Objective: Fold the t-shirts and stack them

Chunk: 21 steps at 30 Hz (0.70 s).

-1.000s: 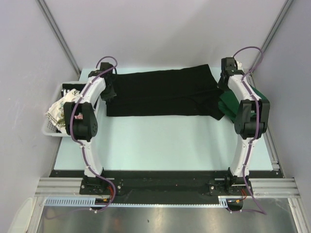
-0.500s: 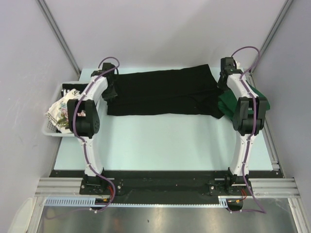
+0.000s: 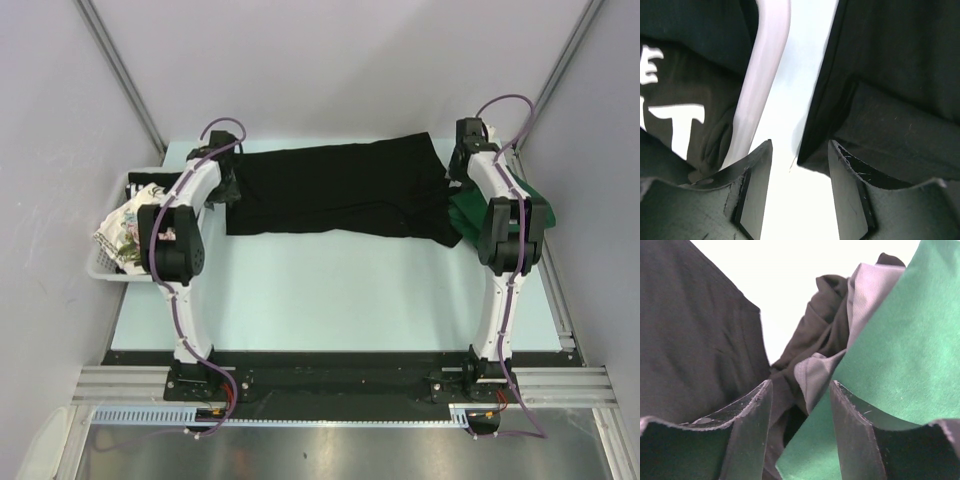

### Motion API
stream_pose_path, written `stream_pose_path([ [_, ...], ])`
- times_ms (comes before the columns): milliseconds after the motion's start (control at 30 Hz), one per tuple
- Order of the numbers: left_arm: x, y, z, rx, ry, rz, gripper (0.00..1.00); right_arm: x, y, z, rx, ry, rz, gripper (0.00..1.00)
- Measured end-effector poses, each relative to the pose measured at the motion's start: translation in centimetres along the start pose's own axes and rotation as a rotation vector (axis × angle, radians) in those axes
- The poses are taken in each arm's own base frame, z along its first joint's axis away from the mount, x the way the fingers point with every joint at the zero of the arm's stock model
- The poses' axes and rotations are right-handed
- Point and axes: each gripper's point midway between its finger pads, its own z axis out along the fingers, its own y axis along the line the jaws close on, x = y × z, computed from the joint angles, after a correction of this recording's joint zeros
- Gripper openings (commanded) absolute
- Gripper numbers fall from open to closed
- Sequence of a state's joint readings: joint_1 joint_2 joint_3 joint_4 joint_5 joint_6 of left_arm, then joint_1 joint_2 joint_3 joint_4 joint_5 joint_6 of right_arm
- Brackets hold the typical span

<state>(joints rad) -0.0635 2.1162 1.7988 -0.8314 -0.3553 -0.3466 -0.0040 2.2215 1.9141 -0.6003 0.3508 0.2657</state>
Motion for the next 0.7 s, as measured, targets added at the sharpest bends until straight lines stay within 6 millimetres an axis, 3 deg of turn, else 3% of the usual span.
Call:
stream_pose_path([
  [367, 4.7, 0.4, -1.3, 0.008, 0.048, 0.043, 0.55, -1.9, 1.7, -1.7, -0.043, -0.058, -0.014, 0.59],
  [533, 6.6, 0.3, -0.9, 0.013, 0.083, 0.062, 0.57, -4.2, 2.8, -5.5, -0.098, -0.125, -0.013, 0.61],
  [700, 6.4, -0.1, -0.8, 0.028, 0.074, 0.052, 0.58, -7.3, 2.1, -9.8, -0.136, -0.213, 0.014, 0.63],
])
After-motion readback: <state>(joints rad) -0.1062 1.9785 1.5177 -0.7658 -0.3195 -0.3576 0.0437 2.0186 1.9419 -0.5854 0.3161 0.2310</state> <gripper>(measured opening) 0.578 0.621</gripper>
